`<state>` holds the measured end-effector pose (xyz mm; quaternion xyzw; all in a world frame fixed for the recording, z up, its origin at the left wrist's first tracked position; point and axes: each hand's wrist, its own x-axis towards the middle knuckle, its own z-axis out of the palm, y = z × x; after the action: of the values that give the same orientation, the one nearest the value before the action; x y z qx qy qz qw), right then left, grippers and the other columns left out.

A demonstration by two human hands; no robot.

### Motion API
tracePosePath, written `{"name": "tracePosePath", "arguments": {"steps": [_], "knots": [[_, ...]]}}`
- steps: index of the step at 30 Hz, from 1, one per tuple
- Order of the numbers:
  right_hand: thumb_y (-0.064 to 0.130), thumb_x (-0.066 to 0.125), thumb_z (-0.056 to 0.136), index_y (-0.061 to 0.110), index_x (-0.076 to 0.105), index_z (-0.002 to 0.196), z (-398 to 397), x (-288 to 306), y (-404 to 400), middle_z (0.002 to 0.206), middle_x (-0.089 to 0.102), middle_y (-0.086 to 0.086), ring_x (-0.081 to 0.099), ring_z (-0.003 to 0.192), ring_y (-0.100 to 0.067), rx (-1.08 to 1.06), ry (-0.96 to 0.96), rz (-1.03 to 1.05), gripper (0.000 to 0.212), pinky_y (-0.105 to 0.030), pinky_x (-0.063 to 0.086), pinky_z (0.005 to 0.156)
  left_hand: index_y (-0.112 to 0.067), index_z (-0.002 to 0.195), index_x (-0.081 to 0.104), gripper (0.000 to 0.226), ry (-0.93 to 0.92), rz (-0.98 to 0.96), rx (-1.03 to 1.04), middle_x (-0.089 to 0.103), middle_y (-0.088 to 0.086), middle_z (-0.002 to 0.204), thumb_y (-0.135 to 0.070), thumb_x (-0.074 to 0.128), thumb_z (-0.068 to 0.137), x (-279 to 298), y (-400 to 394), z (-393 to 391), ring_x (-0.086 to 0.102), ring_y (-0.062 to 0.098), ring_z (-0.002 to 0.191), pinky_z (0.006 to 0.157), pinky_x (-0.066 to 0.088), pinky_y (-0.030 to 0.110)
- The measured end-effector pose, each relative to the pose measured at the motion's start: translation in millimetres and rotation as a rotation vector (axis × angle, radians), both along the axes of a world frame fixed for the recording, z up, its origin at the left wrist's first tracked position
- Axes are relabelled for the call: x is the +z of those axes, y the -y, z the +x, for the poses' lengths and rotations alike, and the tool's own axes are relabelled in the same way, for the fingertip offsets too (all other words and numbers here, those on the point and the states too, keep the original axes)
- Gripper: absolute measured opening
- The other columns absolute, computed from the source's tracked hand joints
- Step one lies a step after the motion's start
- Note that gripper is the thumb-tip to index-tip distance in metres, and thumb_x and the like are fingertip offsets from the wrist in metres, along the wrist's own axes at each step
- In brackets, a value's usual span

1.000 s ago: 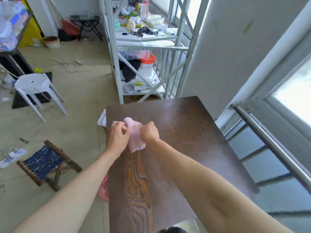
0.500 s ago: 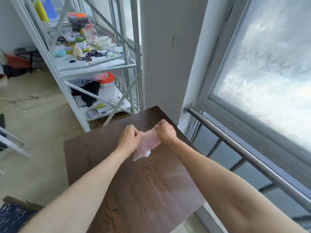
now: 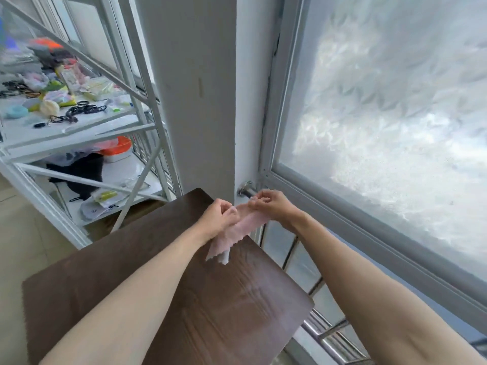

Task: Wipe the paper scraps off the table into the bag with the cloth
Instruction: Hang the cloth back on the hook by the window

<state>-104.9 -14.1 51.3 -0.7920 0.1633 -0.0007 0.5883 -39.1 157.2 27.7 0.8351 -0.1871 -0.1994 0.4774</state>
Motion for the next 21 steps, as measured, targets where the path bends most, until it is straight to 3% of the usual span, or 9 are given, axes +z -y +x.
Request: {"name": "tracePosePath", "arguments": {"steps": [3, 5, 7, 10, 13, 18, 21], "knots": [[0.02, 0.07, 0.085, 0.017, 0.061, 0.076, 0.2, 3.5, 21.1, 0.06, 0.052, 0.002, 0.049, 0.054, -0.01, -0.033, 0.03, 0.035, 0.013, -0.022, 0.04, 0.049, -0.007, 0.125, 0.049, 0.058, -0.219, 0.04, -0.092, 0.059, 0.011, 0.112, -0.016, 0.076, 0.075, -6.8, 11.4, 9.9, 0.057, 0.019, 0.099, 0.076, 0.044, 0.023], [0.019, 0.07, 0.083, 0.02, 0.061, 0.073, 2.8, 5.1, 34.6, 0.056, 0.049, 0.004, 0.047, 0.052, -0.009, -0.072, 0.028, -0.06, 0.013, -0.023, 0.04, 0.049, 0.0, 0.115, 0.058, 0.045, -0.243, 0.079, -0.162, 0.062, 0.01, 0.1, -0.015, 0.075, 0.076, -8.2, 18.4, 15.3, 0.056, 0.017, 0.084, 0.056, 0.04, 0.014], [0.023, 0.07, 0.081, 0.024, 0.063, 0.072, 6.4, 4.0, 46.7, 0.065, 0.058, -0.001, 0.055, 0.064, -0.015, -0.146, 0.023, -0.23, 0.012, -0.027, 0.046, 0.061, 0.003, 0.1, 0.066, 0.029, -0.21, 0.08, -0.151, 0.058, 0.008, 0.084, -0.014, 0.073, 0.078, -9.6, 28.4, 20.1, 0.047, 0.013, 0.069, 0.048, 0.032, 0.015], [0.024, 0.066, 0.083, 0.024, 0.068, 0.079, 8.7, 3.8, 58.9, 0.081, 0.066, -0.001, 0.062, 0.082, -0.019, -0.25, 0.003, -0.414, 0.004, -0.024, 0.045, 0.07, -0.007, 0.086, 0.069, 0.01, -0.172, 0.068, -0.057, 0.059, 0.003, 0.076, -0.008, 0.071, 0.077, -13.9, 47.2, 29.1, 0.05, 0.011, 0.069, 0.06, 0.038, 0.02], [0.029, 0.062, 0.085, 0.025, 0.073, 0.091, 11.5, 3.3, 64.0, 0.093, 0.074, -0.002, 0.069, 0.088, -0.022, -0.339, -0.023, -0.603, 0.013, -0.03, 0.054, 0.072, -0.019, 0.074, 0.07, 0.008, -0.057, 0.11, -0.01, 0.066, 0.004, 0.075, -0.012, 0.072, 0.073, -20.3, 71.7, 36.9, 0.057, 0.017, 0.073, 0.068, 0.043, 0.027], [0.033, 0.054, 0.09, 0.026, 0.071, 0.098, 17.4, 1.3, 67.0, 0.085, 0.076, -0.001, 0.07, 0.081, -0.022, -0.535, 0.001, -0.705, 0.02, -0.035, 0.056, 0.072, -0.019, 0.087, 0.072, 0.013, 0.056, 0.102, 0.134, 0.066, 0.0, 0.062, -0.017, 0.061, 0.08, -20.7, 112.2, 41.7, 0.062, 0.021, 0.066, 0.062, 0.046, 0.027], [0.026, 0.053, 0.092, 0.017, 0.072, 0.095, 22.1, -6.7, 69.2, 0.082, 0.075, -0.005, 0.071, 0.077, -0.023, -0.527, 0.024, -0.652, 0.021, -0.037, 0.057, 0.071, -0.019, 0.087, 0.07, 0.015, 0.05, 0.09, 0.167, 0.072, 0.004, 0.083, -0.017, 0.058, 0.08, -30.0, 128.9, 49.3, 0.066, 0.025, 0.085, 0.08, 0.055, 0.036]]}}
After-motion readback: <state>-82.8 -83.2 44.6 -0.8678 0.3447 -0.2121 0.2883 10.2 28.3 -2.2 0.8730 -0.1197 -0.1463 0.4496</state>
